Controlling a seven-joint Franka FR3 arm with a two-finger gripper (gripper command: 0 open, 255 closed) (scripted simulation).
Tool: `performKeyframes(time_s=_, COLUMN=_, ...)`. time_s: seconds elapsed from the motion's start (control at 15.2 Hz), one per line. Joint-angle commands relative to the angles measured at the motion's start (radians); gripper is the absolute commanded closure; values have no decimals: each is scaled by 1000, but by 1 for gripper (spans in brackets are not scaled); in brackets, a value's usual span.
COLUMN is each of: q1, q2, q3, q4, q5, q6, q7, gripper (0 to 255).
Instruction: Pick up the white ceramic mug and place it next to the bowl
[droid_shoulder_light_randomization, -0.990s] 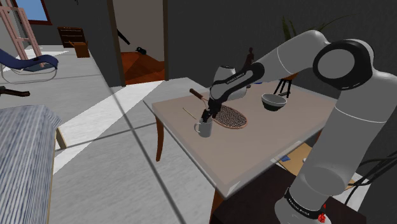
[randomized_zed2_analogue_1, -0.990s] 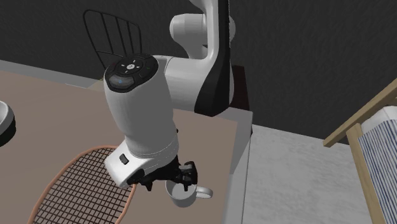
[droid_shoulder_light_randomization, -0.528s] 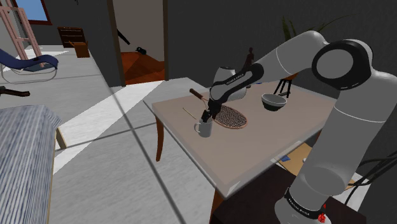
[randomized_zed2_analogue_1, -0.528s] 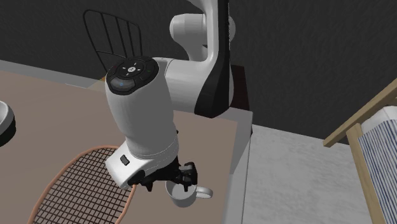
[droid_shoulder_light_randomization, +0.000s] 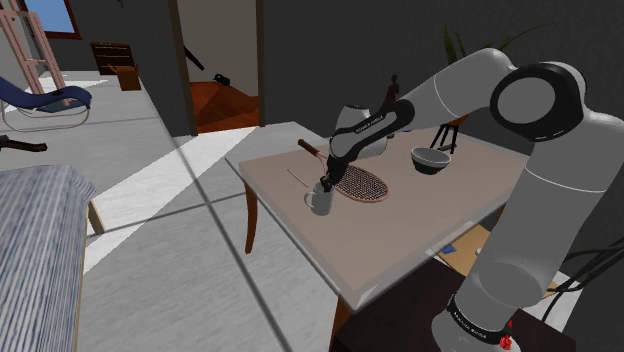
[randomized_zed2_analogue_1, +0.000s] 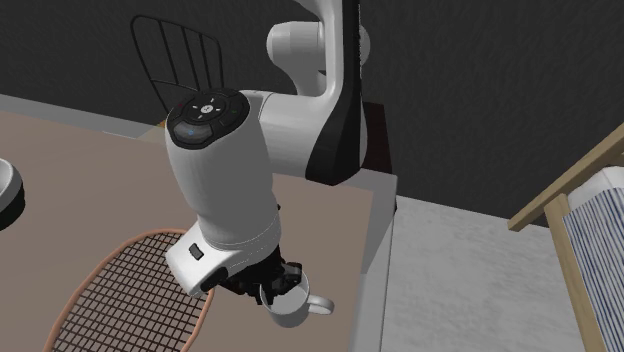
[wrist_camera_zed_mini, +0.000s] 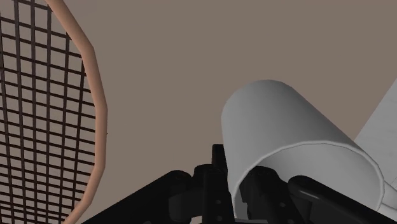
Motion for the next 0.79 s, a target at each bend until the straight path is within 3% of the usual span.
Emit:
performKeyframes(time_s=0.0, q1=0, q2=0, q3=0, q4=0, q5=0, q6=0, q7=0, gripper=255)
performKeyframes(time_s=0.73, q1=-1, q2=-78, q3=-1, q4=55, q5=-26, q6=-132, q7=23, gripper=255)
